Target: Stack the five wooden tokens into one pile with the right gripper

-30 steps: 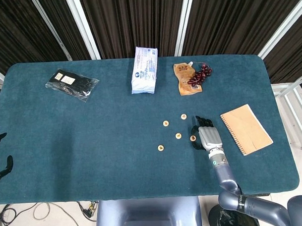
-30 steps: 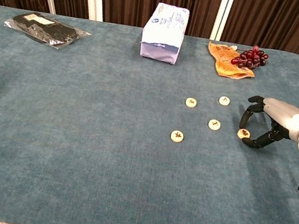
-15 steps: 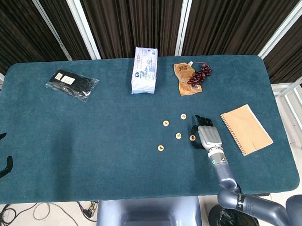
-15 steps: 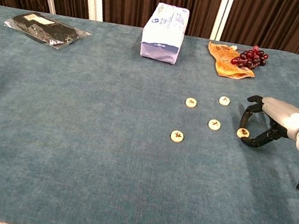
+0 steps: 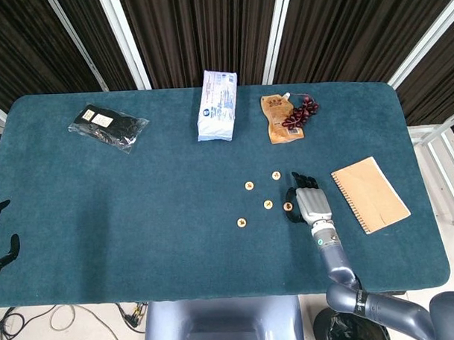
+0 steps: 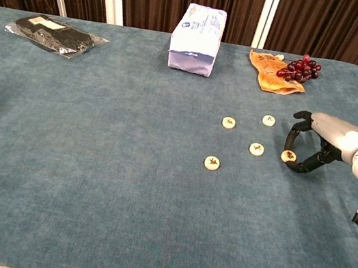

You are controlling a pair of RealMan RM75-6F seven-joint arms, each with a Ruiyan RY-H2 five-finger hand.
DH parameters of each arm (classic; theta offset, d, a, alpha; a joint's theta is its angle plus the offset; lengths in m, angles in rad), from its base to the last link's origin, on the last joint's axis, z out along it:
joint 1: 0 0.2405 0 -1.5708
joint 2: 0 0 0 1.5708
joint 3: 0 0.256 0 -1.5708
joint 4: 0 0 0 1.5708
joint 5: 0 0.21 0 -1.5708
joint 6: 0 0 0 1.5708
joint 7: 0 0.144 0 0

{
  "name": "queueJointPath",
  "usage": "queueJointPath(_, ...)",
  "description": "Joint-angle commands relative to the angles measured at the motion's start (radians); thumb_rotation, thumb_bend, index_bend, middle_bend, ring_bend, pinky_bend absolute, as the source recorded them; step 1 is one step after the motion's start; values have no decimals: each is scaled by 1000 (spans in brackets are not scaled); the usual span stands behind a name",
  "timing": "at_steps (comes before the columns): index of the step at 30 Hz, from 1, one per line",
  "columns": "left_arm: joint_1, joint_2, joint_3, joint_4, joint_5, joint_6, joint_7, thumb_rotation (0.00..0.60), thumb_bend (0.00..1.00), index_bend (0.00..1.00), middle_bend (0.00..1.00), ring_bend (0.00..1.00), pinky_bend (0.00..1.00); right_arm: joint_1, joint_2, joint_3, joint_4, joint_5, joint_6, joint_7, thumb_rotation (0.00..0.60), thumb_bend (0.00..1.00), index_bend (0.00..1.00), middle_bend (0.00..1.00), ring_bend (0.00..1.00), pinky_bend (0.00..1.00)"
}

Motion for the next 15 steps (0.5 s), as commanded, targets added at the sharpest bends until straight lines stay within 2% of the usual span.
queueJointPath(1, 0, 0, 0, 0, 0, 0, 0, 600, 483, 145, 0, 0, 0, 9, 14, 8, -20, 4, -7, -10, 600, 417, 535, 0, 0, 0)
queueJointPath(10, 0, 0, 0, -2, 0, 0, 0, 600, 483, 145, 0, 0, 0, 63, 60, 30, -99, 68, -71, -69, 600, 417, 536, 0, 0, 0)
queueJointPath(15, 1, 1, -1, -2, -1, 1, -3, 600, 483, 145, 0, 0, 0, 114, 47, 41, -108, 136, -83, -138, 600, 417, 536, 0, 0, 0)
